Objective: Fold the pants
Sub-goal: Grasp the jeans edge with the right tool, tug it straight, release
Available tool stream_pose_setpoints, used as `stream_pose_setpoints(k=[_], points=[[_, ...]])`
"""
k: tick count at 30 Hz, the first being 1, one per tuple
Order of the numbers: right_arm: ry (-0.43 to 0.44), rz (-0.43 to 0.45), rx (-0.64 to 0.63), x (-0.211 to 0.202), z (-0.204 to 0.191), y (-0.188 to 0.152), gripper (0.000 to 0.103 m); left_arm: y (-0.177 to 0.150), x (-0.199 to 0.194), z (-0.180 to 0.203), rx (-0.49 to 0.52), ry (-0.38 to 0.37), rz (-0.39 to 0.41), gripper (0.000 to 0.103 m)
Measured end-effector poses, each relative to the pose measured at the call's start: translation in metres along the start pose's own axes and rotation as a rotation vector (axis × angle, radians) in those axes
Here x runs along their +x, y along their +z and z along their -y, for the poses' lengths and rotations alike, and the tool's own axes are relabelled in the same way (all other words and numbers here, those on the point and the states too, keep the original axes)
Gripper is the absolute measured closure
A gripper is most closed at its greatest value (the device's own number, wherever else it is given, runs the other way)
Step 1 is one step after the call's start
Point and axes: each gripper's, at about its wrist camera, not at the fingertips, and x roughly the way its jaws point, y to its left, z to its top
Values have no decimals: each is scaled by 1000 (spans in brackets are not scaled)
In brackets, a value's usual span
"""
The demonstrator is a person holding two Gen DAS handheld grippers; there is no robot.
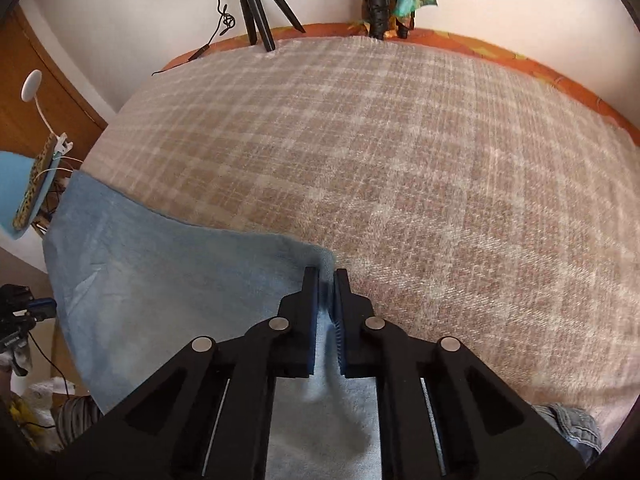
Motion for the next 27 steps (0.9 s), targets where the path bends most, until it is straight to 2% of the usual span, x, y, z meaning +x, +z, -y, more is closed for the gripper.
stream_pose_setpoints(k=[1, 4, 7, 10, 11, 13, 16, 20, 23, 25, 27], points=[[-30, 21, 14, -3, 2, 2, 101, -2, -1, -3, -11, -3, 11, 100], [-112, 39, 56, -5, 10, 9, 102, -7, -6, -8, -14, 66, 22, 100], [-114, 27, 67, -8, 11, 11, 102, -13, -13, -23, -62, 127, 43, 100], [-138, 61, 56, -24, 1, 11, 95, -25, -28, -46, -134, 124, 62, 100], [-121, 73, 54, -29, -5, 10, 92, -30, -34, -53, -156, 143, 77, 100], [-96, 87, 37, -37, -20, 7, 70, -41, -46, -67, -191, 177, 100, 100], [-48, 107, -7, -45, -53, 1, 55, -60, -65, -89, -263, 224, 126, 100], [32, 92, -72, -42, -106, -3, 51, -83, -83, -124, -370, 252, 145, 100], [77, 78, -126, -35, -149, -1, 51, -95, -90, -147, -450, 241, 139, 100], [106, 65, -159, -30, -178, 0, 51, -104, -95, -157, -476, 237, 156, 100], [137, 50, -207, -24, -209, 2, 51, -111, -101, -164, -478, 263, 175, 100]])
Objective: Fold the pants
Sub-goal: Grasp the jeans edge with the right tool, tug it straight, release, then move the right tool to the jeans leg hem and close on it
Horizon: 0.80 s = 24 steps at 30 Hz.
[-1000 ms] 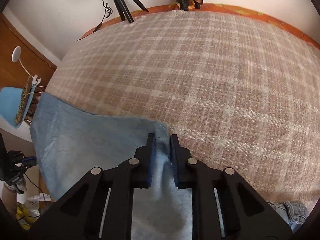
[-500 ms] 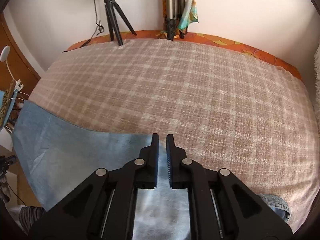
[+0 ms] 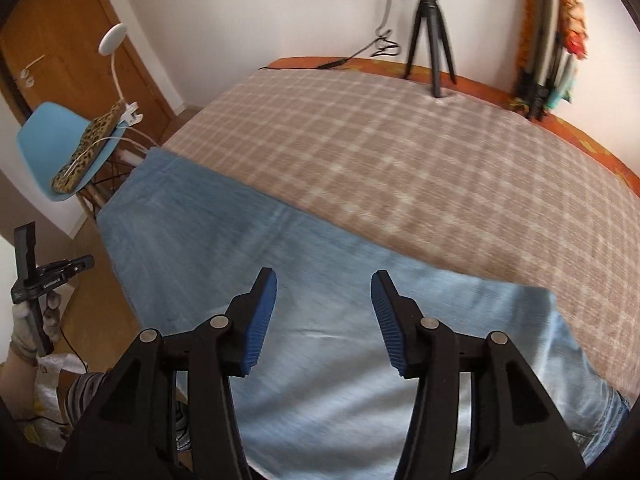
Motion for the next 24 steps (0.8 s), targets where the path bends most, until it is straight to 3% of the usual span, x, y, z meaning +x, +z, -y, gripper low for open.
stream_pose_setpoints(k=[5, 10, 16, 19, 24], points=[[83, -30, -113, 30, -77, 24, 50, -6, -5, -30, -9, 77, 19, 100], [158, -74, -270, 72, -160, 43, 45, -13, -13, -77, -106, 178, 78, 100], [235, -121, -438, 120, -256, 52, 45, -18, -9, -128, -194, 198, 100, 103], [271, -145, -540, 145, -307, 48, 45, -19, -3, -148, -233, 167, 99, 103], [292, -189, -682, 181, -373, 29, 45, -15, 14, -175, -296, 35, 71, 103]])
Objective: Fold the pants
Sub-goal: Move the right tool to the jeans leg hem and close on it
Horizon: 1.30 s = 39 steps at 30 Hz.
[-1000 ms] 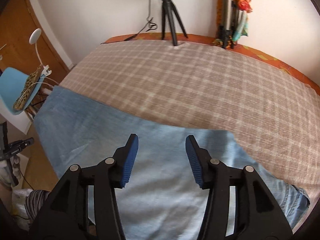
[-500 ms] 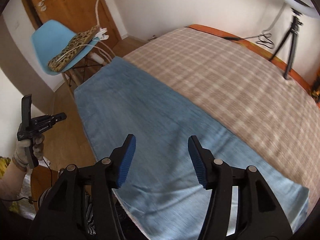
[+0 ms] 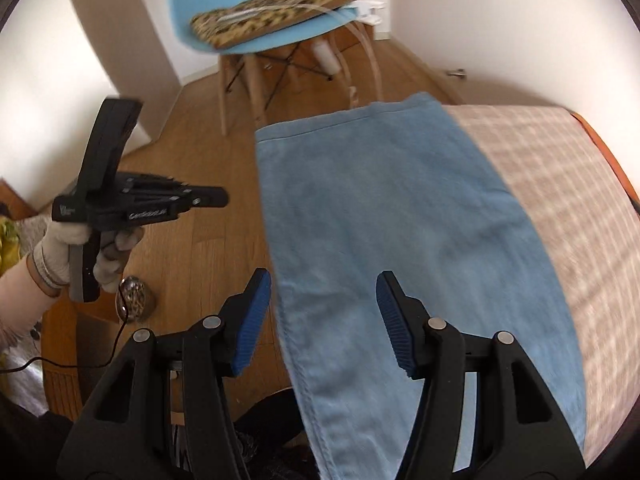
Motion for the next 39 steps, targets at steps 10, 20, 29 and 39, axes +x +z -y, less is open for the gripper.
stream_pose_setpoints(k=[10, 20, 29, 39], points=[[-141, -67, -213, 67, -51, 8, 45, 19, 28, -26, -97, -74, -4, 103], [-58, -63, -115, 63, -37, 26, 45, 25, 59, -40, -164, -126, 40, 103], [115, -32, 182, 62, 16, 53, 61, 31, 22, -26, -130, -123, 169, 103], [290, -43, 414, 84, 59, 104, 41, 50, 19, 1, -33, -116, 219, 103]])
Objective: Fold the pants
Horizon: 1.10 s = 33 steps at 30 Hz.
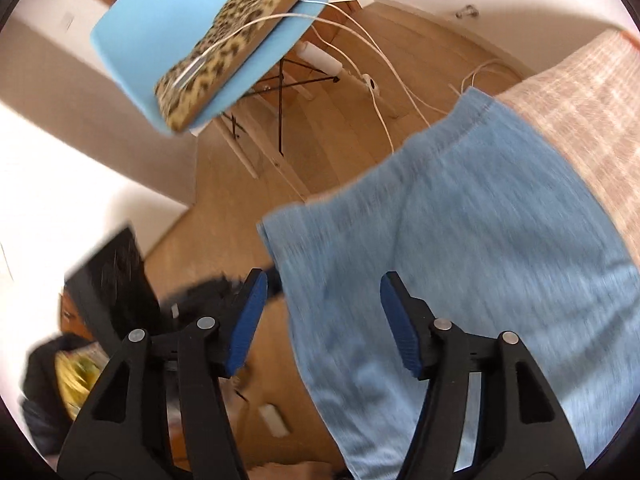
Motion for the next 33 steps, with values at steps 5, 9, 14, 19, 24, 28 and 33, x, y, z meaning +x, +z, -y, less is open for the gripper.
stream_pose_setpoints(k=[5, 9, 14, 19, 24, 28, 33], points=[[38, -49, 38, 16, -4, 39, 41, 9, 2, 12, 43, -21, 25, 103], [-15, -108, -3, 33, -14, 57, 41, 9, 10, 15, 49, -37, 13, 103], [-116, -183, -60, 49, -15, 59, 41, 6, 17, 18, 63, -37, 8, 103], [-121, -217, -64, 60, -6, 53, 41, 3, 21, 16, 50, -47, 1, 103], [-75, -215, -72, 62, -10, 50, 41, 0, 21, 15, 52, -52, 5, 103], [-75, -233, -92, 64, -16, 49, 41, -1, 20, 13, 47, -54, 8, 103], [-143, -253, -130, 73, -24, 48, 43, -4, 21, 15, 41, -48, 16, 103]])
